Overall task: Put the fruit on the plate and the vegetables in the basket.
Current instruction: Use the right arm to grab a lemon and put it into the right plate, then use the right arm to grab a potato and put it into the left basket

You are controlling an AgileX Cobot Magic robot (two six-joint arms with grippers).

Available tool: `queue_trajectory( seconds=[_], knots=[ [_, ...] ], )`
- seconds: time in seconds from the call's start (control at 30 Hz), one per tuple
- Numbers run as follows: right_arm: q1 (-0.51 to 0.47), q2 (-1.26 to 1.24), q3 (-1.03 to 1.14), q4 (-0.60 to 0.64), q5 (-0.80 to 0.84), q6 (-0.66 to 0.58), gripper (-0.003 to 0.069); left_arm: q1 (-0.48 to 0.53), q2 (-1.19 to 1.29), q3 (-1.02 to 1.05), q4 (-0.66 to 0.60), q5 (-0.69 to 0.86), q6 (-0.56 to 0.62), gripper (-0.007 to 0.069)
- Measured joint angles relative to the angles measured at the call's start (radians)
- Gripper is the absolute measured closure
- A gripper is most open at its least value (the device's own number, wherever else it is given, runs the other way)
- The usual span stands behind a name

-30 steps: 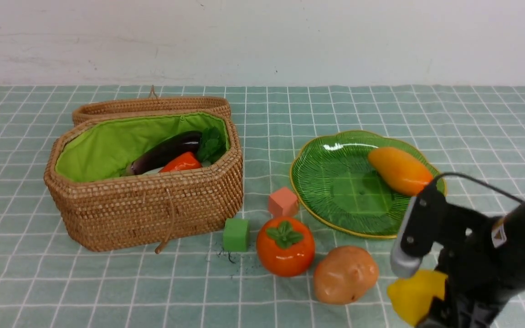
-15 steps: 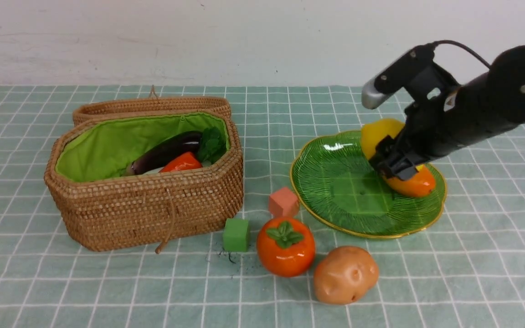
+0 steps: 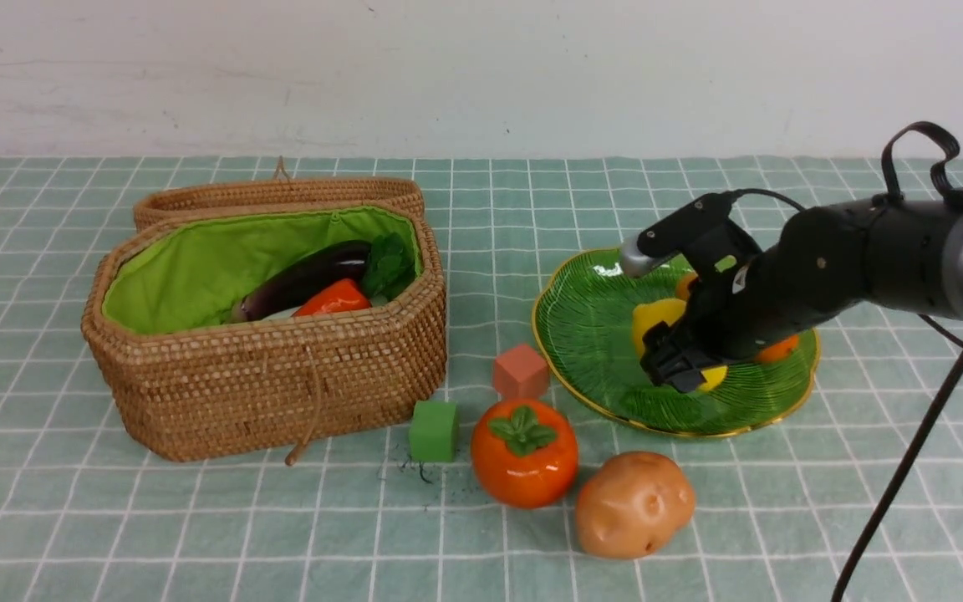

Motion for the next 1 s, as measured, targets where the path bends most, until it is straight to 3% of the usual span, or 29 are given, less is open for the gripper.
queue_trajectory(
  seconds=[0.23, 0.7, 1.0],
  knots=[
    [0.000, 0.000, 0.000, 0.000, 0.020, 0.003, -0.0022, 0.000, 0.000, 0.000, 0.000, 0.000, 0.000, 0.0487],
    [0.020, -0.150, 0.000, 0.030, 0.083, 0.003, 0.0029, 0.000, 0.000, 0.000, 0.000, 0.000, 0.000, 0.0487],
    [0.161, -0.241, -0.003, 0.179, 0.262, 0.003, 0.0064, 0.000, 0.000, 0.000, 0.000, 0.000, 0.000, 0.0487]
  ],
)
